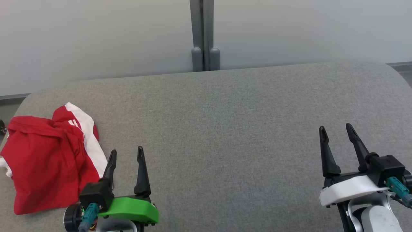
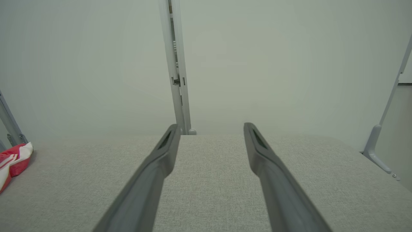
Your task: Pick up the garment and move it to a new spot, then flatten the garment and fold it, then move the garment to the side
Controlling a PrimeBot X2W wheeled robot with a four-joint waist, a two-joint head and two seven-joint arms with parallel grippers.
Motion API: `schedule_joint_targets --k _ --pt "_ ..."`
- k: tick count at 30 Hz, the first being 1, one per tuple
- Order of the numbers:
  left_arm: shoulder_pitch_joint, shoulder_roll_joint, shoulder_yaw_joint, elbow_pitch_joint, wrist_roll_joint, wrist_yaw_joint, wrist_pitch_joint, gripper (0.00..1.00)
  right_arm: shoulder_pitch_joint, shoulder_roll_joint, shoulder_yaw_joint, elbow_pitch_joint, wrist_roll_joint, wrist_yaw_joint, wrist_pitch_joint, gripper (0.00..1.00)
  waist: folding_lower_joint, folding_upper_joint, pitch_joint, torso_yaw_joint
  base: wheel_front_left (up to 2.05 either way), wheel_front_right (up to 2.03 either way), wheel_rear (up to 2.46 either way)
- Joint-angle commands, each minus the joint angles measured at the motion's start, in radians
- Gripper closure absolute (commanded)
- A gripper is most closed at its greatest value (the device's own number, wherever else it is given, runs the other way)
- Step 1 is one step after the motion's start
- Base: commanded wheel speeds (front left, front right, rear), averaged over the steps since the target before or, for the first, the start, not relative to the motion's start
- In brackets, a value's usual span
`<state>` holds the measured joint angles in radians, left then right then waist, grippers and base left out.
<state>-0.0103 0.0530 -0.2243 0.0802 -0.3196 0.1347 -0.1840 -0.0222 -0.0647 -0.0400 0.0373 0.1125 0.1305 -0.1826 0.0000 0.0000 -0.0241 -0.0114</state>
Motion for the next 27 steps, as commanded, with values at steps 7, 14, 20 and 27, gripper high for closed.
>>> schedule_joint_targets --k 7,14,20,27 --pt "-0.012 0.033 -0.054 0.009 0.1 0.033 -0.023 0.0 0.012 -0.002 0.012 -0.02 -0.098 0.0 -0.024 0.0 0.0 0.0 -0.003 -0.001 0.0 0.0 0.0" --pt "-0.012 0.033 -0.078 0.009 0.121 0.063 -0.037 0.0 0.018 0.003 0.007 -0.028 -0.131 0.0 -0.038 0.0 0.0 0.0 -0.006 -0.002 0.0 0.0 0.0" --pt "0.005 0.016 -0.067 0.004 0.116 0.037 -0.049 0.0 0.026 0.011 -0.005 -0.031 -0.073 0.0 -0.051 0.0 0.0 0.0 -0.008 -0.001 0.0 0.0 0.0" --pt "0.024 0.0 -0.035 0.052 0.076 -0.016 -0.061 0.0 0.038 0.014 0.001 -0.01 -0.003 0.0 -0.062 0.0 0.0 0.0 -0.012 -0.001 0.0 0.0 0.0"
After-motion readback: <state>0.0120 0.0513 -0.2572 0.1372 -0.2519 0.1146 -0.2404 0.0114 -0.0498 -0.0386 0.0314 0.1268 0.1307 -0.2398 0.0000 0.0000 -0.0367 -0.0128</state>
